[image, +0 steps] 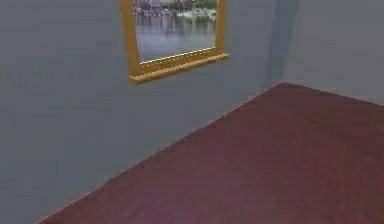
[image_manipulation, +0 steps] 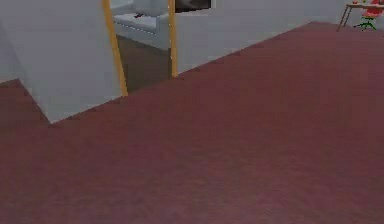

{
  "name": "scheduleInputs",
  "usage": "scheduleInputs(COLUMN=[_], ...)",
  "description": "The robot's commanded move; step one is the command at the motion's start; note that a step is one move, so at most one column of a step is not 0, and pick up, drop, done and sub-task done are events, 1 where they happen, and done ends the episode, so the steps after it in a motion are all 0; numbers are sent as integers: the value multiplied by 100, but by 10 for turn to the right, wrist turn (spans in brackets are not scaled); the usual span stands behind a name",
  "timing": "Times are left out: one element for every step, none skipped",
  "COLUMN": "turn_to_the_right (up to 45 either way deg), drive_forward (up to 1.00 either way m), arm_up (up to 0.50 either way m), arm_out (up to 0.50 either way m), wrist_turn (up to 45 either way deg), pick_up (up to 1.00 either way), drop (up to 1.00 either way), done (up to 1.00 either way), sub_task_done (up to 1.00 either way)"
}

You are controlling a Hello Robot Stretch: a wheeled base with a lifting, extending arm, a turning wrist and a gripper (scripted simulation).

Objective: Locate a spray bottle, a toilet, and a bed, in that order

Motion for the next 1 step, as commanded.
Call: scheduleInputs(turn_to_the_right=[-450], drive_forward=[0], arm_up=[0], arm_out=[0], wrist_turn=[0], pick_up=[0], drop=[0], done=[0], sub_task_done=[0])
